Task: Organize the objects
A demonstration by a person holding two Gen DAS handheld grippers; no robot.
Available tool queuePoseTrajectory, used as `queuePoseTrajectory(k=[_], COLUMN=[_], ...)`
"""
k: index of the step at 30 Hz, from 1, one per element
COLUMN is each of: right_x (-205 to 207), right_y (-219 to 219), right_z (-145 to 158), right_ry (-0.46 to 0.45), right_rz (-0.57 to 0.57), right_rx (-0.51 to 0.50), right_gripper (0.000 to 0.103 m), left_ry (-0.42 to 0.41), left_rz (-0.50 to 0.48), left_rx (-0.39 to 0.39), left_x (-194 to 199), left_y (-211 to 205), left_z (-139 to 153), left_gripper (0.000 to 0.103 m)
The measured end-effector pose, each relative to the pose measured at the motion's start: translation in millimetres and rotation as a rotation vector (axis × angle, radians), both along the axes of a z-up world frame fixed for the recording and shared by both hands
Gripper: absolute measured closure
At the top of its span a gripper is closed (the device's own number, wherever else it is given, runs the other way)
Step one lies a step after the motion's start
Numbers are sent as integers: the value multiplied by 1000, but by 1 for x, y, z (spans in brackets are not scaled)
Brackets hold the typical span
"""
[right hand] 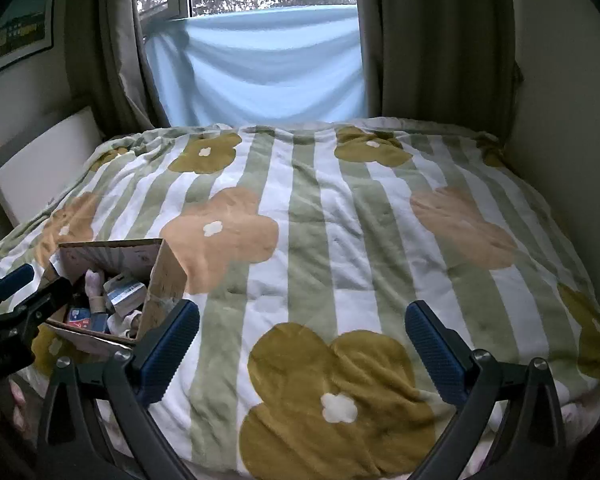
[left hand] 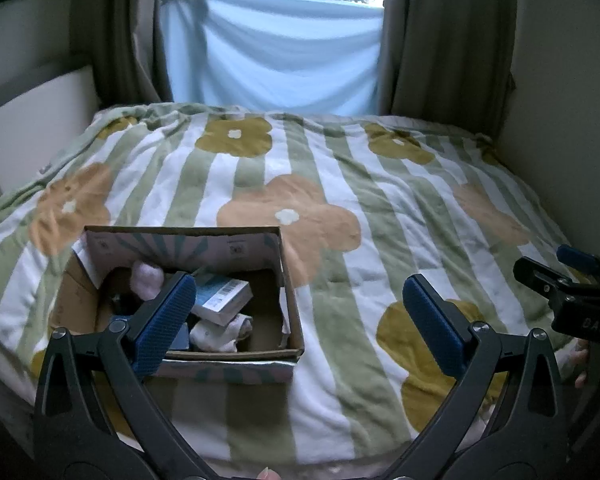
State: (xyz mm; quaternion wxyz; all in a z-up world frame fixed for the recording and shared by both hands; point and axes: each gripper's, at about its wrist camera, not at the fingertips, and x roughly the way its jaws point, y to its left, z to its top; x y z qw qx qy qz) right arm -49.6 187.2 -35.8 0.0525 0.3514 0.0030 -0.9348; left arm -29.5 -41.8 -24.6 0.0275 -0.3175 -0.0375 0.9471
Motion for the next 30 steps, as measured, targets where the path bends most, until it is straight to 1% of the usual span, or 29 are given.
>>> queuePoseTrajectory(k=[12, 30], right_x=[-2, -7], right_y=[-2, 3], right_z=[1, 1], right_ry=[2, -1], right_rz=[-2, -10], right_rx=[-5, 3], right_gripper=[1, 1], left_ry=[-7, -28], left_rz=[2, -9], left_rx=[-3, -2], left_x=[-4, -10], left_y=[-4, -1], left_z=[2, -10], left_gripper=[0, 0])
